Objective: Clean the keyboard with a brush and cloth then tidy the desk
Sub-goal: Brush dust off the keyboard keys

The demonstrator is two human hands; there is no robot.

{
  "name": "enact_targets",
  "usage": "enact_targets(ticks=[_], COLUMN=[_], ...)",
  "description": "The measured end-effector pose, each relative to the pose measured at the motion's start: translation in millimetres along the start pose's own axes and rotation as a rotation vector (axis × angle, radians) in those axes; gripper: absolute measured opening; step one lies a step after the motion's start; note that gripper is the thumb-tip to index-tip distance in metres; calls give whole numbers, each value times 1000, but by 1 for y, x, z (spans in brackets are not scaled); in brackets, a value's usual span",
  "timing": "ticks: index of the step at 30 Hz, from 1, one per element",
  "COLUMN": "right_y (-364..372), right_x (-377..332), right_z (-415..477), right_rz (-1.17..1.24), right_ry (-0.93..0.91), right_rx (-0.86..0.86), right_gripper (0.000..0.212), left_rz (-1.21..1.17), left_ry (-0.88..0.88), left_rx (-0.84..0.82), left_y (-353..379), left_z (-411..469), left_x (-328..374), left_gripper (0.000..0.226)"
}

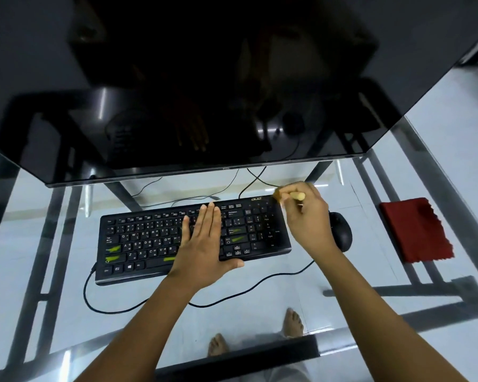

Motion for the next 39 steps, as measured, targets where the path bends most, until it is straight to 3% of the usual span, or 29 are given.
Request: enact_targets(ticks=[3, 7, 11, 14, 18, 21, 24, 26, 29, 31, 33, 35, 37, 39], right_y=[11, 0, 11, -3, 0, -10, -6, 0, -8, -5, 9, 10, 6, 15], right_x=[2, 4, 9, 15, 20, 22, 21, 18, 15, 14, 12, 8, 7, 7], right_z=[-7, -16, -33, -40, -45, -43, -38, -36, -30, -26, -23, -18, -12, -9], right_rz=[67, 78, 140, 116, 204, 174, 323, 239, 189, 266, 258, 155, 198, 313], right_ry=[47, 42, 103, 121, 194, 192, 206, 172, 123, 137, 159, 129, 125, 167], right_rx=[-201, 56, -127, 83, -56, 121, -21, -122, 95, 59, -105, -26, 107, 28], right_gripper=[12, 11, 9, 9, 10, 12, 12, 12, 8, 8, 9, 8, 11, 12], left_rz=[16, 28, 28, 18, 33, 49, 41, 27, 44, 37, 21, 18, 32, 40], left_ry=[15, 22, 31, 35, 33, 29, 42, 44, 39, 43, 48, 46, 43, 44], left_rx=[4, 6, 10, 10, 8, -2, 2, 4, -5, 0, -3, -3, -7, -6], left_y=[-1, 0, 2, 3, 3, 5, 6, 7, 7, 7, 7, 6, 5, 5], left_z=[0, 0, 0, 1, 1, 2, 2, 2, 3, 3, 2, 2, 2, 2], left_x=[-1, -2, -5, -5, -5, -6, -6, -8, -7, -7, -7, -6, -7, -7], left_gripper=[122, 119, 118, 118, 118, 118, 119, 119, 118, 119, 119, 119, 119, 118])
Point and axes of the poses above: each hand's wrist, its own z-axis towards the middle knuckle, its own y-axis out of the palm, x = y × z, the point moved 4 cm from there along z, towards the middle knuckle, and after that the axes turned 8 degrees about -x, right-handed, at the moved point
